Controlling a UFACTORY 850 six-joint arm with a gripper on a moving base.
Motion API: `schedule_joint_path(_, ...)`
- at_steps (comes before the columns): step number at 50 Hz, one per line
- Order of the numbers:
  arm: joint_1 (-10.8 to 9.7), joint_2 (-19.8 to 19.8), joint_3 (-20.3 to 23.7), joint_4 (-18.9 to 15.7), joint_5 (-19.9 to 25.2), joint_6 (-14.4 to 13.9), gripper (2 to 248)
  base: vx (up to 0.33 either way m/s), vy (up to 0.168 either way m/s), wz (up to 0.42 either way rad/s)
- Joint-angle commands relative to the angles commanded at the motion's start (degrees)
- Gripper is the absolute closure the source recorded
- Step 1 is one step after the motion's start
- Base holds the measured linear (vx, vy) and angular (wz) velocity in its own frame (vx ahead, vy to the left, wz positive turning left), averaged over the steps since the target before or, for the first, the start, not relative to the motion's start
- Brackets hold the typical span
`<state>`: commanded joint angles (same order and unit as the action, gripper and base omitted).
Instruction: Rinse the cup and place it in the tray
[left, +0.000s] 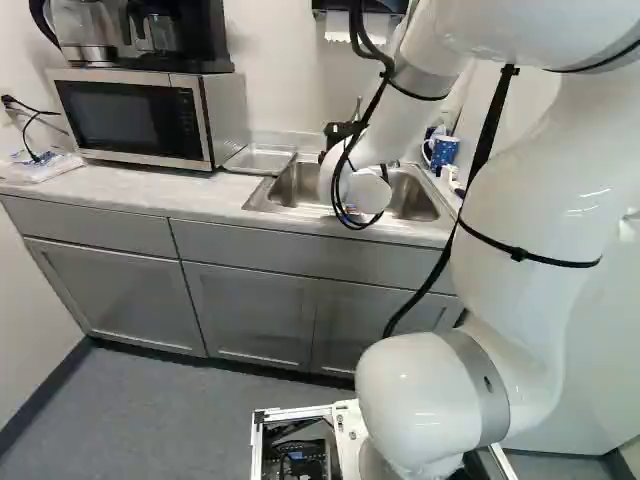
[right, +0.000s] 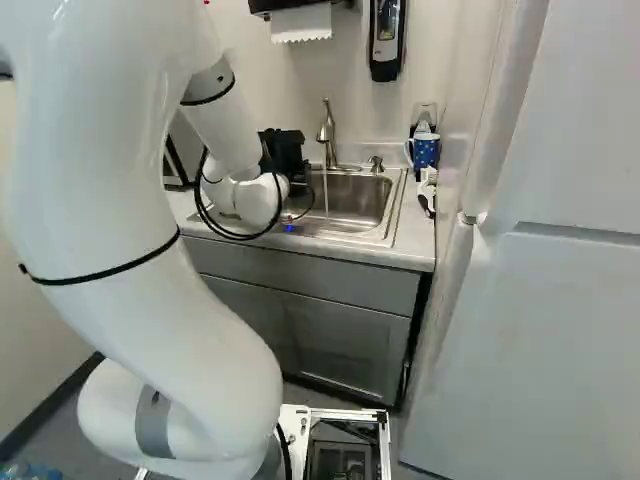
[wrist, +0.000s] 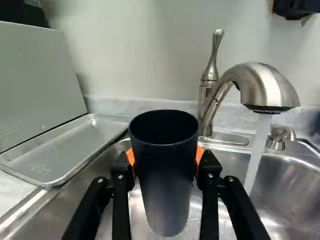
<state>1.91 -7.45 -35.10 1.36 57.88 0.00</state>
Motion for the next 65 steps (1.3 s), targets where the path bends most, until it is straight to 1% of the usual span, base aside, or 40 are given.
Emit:
schedule_joint_path(8, -0.41, -0.74, 0.17, 0.00, 0.25, 0.00, 125, 0.000, 0.000, 0.000)
schedule_joint_path(14, -1.13, -0.73, 0.19, 0.00, 0.43, 0.00, 125, 0.000, 0.000, 0.000)
schedule_joint_path(63, -9.62, -0.97, -0.07, 0.00, 0.80, 0.00, 125, 0.000, 0.000, 0.000)
schedule_joint_path(65, -9.62, -0.97, -0.07, 0.00, 0.80, 0.00, 125, 0.000, 0.000, 0.000)
